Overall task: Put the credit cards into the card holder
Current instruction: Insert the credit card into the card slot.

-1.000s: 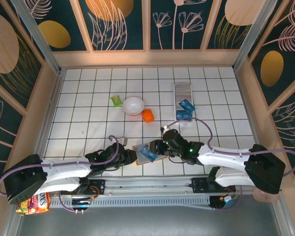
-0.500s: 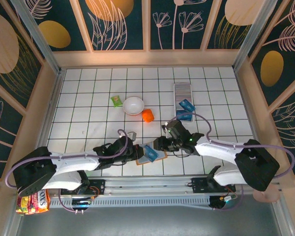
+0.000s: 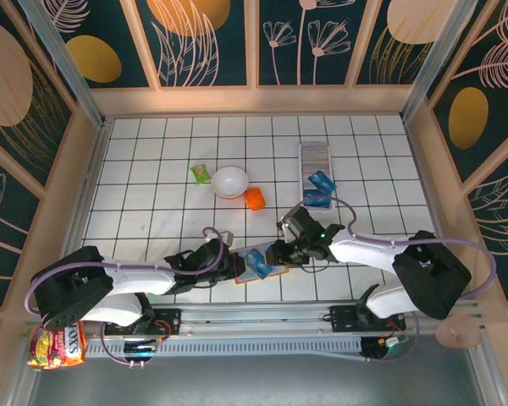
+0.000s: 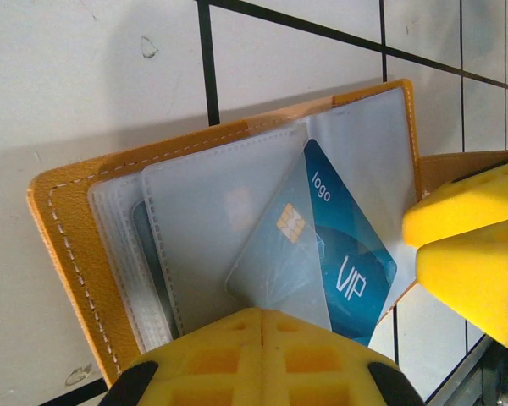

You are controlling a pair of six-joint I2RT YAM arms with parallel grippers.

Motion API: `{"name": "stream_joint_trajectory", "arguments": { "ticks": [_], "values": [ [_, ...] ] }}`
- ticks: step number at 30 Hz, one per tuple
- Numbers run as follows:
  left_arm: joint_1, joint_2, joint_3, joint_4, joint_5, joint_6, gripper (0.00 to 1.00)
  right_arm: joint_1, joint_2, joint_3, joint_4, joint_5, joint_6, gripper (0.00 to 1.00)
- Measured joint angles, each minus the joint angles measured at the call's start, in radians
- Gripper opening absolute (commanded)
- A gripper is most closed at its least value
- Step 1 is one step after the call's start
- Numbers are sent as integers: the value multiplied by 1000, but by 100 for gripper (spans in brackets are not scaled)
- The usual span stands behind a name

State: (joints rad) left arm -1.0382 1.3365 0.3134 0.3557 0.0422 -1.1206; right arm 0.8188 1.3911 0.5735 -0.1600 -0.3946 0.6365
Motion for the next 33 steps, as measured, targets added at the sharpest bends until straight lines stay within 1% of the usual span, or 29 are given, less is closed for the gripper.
{"name": "stream_joint_trajectory", "arguments": {
  "ticks": [9,20,30,33],
  "values": [
    [-2,18,-23,72,-5,-6,0,0,11,0,5,-47,2,40],
    [-2,26,-29,98,-5,-6,0,-9,44,0,51,-98,5,38],
    [-2,26,-35,107,-5,-6,0,-15,56,8,31,-80,-31,38],
    [-2,26,-37,112,-5,-6,0,-15,61,11,30,-85,-37,36]
  ]
}}
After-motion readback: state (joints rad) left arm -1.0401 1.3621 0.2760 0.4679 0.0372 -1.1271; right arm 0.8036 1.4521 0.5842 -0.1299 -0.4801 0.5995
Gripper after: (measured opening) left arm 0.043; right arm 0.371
